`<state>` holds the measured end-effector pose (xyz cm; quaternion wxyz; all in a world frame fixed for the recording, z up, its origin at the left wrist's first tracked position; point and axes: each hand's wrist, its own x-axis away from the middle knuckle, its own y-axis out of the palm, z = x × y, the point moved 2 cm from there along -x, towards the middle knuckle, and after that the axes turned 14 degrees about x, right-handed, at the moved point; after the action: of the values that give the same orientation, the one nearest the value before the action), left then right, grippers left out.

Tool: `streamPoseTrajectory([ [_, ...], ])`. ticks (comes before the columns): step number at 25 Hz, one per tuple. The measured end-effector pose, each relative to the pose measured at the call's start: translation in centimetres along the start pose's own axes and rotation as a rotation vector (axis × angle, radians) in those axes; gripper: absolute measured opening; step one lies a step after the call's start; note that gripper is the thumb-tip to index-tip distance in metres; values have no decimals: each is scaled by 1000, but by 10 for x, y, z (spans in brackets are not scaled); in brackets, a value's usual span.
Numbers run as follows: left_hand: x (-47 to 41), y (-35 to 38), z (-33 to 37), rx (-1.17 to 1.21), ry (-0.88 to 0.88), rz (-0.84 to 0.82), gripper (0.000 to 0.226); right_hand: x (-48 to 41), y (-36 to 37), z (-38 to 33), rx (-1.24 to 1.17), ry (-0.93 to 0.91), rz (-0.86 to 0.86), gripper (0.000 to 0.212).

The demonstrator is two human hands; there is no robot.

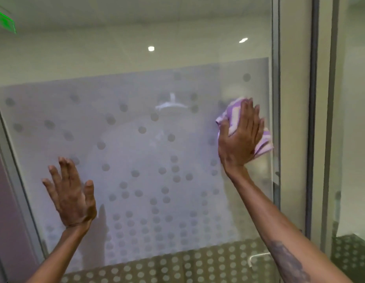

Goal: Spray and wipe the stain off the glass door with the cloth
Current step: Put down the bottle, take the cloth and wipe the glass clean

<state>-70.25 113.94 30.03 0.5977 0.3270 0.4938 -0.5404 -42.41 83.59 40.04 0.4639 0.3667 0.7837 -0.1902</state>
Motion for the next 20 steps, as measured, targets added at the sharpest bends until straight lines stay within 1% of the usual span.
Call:
streamPoseTrajectory([
  [1, -1, 1, -2, 3, 3, -7, 80, -8, 1, -33, -1, -29, 14, 66],
  [3, -1, 1, -4, 8, 14, -9, 79, -2, -1, -97, -65, -196, 21, 70],
  [5, -3, 0, -4, 14, 27, -8, 79, 40, -2, -138, -136, -463, -43, 72],
  [6, -4, -1, -4, 14, 29, -9, 79, 69, -4, -144, -145, -624, -78, 73],
  [8, -2, -1, -3, 15, 33, -3, 78, 126, -9, -120, -108, -915, -120, 73],
  [9, -1, -2, -4, 15, 36, -2, 77, 147, -12, -93, -90, -1008, -126, 70],
  [10, -2, -2, -6, 18, 40, -6, 76, 162, -13, -60, -73, -1057, -121, 67],
  [11, -2, -2, -7, 20, 44, -9, 76, 170, -15, -22, -39, -1067, -104, 64],
  [12, -2, -1, -8, 20, 43, -7, 76, 168, -15, 17, 8, -1031, -83, 62],
  [13, -1, -1, -8, 18, 39, 3, 76, 159, -15, 51, 56, -949, -67, 60],
  [15, 0, 1, -8, 16, 32, 14, 76, 119, -14, 94, 72, -701, -69, 65],
  [17, -1, 1, -8, 15, 29, 7, 76, 67, -9, 94, 13, -486, -48, 66],
  [20, 0, 3, -12, 21, 30, 3, 75, -3, -4, 55, -98, -210, 60, 61],
])
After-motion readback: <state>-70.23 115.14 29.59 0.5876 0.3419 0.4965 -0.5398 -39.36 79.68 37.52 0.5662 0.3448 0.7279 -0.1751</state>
